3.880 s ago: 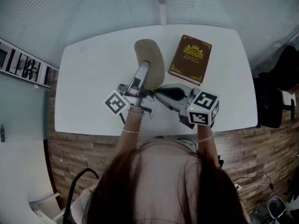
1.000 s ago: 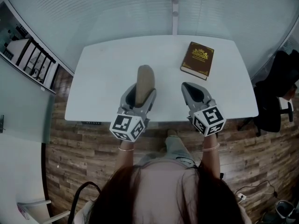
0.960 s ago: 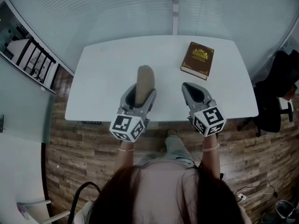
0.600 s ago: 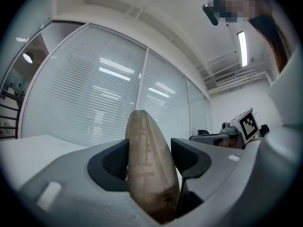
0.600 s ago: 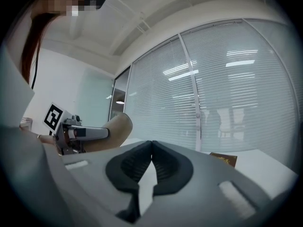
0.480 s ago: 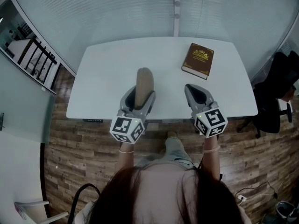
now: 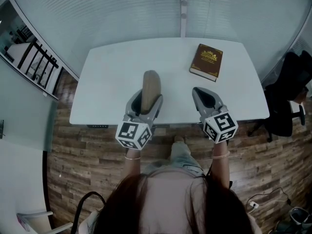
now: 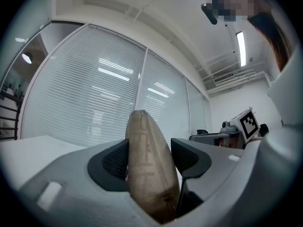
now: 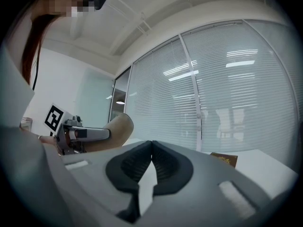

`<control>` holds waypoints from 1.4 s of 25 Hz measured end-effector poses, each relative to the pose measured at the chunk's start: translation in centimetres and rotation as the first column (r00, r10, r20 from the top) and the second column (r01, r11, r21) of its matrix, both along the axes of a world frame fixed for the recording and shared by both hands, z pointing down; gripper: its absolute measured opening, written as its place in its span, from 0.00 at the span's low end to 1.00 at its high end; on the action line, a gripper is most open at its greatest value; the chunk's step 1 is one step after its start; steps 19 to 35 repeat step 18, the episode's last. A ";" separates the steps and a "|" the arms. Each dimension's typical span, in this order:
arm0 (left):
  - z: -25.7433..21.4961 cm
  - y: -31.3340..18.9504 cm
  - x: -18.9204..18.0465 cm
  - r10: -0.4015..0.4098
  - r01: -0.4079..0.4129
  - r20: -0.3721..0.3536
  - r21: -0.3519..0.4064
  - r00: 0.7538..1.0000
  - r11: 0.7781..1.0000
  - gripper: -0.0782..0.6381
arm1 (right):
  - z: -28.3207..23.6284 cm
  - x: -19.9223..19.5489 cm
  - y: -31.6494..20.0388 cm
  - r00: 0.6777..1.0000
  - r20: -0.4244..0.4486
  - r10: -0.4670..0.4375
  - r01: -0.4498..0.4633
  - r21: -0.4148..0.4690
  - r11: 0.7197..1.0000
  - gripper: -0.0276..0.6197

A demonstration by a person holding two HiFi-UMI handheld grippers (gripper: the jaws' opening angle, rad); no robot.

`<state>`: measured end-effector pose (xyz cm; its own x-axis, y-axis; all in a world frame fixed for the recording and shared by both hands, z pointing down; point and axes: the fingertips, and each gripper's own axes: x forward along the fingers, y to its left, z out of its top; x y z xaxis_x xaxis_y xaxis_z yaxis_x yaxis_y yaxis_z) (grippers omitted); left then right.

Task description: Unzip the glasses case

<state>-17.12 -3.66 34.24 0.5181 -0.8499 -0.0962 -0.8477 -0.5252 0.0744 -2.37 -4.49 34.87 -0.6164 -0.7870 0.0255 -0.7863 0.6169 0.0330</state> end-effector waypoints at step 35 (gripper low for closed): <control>0.7 -1.7 1.1 0.029 -0.029 -0.015 -0.036 0.999 0.999 0.49 | 0.7 -0.2 -1.2 1.000 -0.002 0.008 -0.008 -0.020 1.000 0.05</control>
